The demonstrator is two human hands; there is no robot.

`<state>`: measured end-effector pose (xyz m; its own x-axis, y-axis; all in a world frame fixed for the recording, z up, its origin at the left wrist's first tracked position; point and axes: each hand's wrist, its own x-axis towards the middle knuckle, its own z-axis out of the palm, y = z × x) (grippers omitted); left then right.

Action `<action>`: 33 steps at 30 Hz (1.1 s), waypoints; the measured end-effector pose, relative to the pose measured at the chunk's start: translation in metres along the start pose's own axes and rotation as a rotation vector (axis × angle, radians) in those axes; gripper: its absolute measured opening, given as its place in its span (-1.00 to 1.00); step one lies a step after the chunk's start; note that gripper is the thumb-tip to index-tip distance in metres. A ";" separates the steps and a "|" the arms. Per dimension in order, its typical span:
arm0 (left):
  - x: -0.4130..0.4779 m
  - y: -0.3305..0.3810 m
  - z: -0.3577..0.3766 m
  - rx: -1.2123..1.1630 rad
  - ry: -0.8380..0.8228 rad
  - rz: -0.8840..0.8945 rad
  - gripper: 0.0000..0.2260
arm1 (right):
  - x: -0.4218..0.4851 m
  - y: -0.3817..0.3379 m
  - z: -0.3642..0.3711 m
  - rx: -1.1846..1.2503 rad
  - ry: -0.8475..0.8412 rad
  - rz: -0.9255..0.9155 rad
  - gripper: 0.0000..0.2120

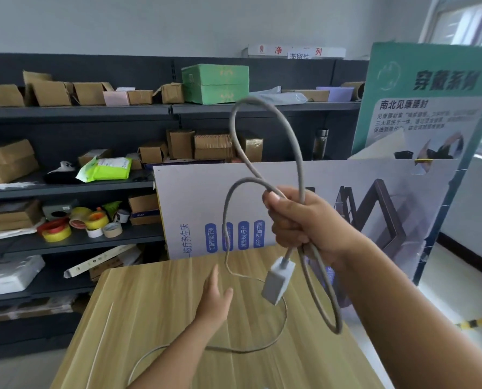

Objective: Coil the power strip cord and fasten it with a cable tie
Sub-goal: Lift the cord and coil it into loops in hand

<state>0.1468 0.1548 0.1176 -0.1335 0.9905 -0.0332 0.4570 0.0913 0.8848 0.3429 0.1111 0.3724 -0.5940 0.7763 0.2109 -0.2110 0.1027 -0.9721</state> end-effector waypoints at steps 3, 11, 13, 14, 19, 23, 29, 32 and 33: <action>0.010 0.019 0.004 0.042 -0.026 0.014 -0.37 | -0.004 -0.024 -0.002 0.051 -0.017 -0.106 -0.81; 0.040 0.070 0.007 0.013 -0.019 0.221 -0.83 | -0.011 -0.019 -0.025 0.073 -0.064 -0.145 -0.78; 0.040 0.074 0.004 0.021 0.017 0.256 -0.83 | -0.012 -0.010 -0.032 0.041 0.031 -0.131 -0.81; 0.040 0.075 0.001 -0.003 0.037 0.257 -0.83 | -0.012 -0.004 -0.036 -0.015 0.130 -0.121 -0.82; 0.034 0.096 -0.020 -0.260 0.127 0.244 -0.91 | 0.004 0.059 -0.058 -0.693 0.582 0.091 -0.83; 0.022 0.122 -0.029 -0.387 0.079 0.259 -0.94 | 0.020 0.106 -0.055 -0.669 0.586 0.185 -0.84; 0.008 0.144 -0.044 -0.225 0.186 0.333 -0.77 | 0.036 0.139 -0.029 -0.519 0.398 0.243 -0.73; 0.007 0.148 -0.057 -0.109 0.160 0.352 -0.77 | 0.038 0.145 -0.023 -0.537 0.385 0.186 -0.90; 0.007 0.148 -0.061 -0.048 0.156 0.355 -0.76 | 0.039 0.146 -0.022 -0.550 0.375 0.161 -0.90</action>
<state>0.1596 0.1692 0.2762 -0.1082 0.9318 0.3465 0.4573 -0.2628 0.8496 0.3065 0.1698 0.2365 -0.2554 0.9610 0.1059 0.3416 0.1921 -0.9200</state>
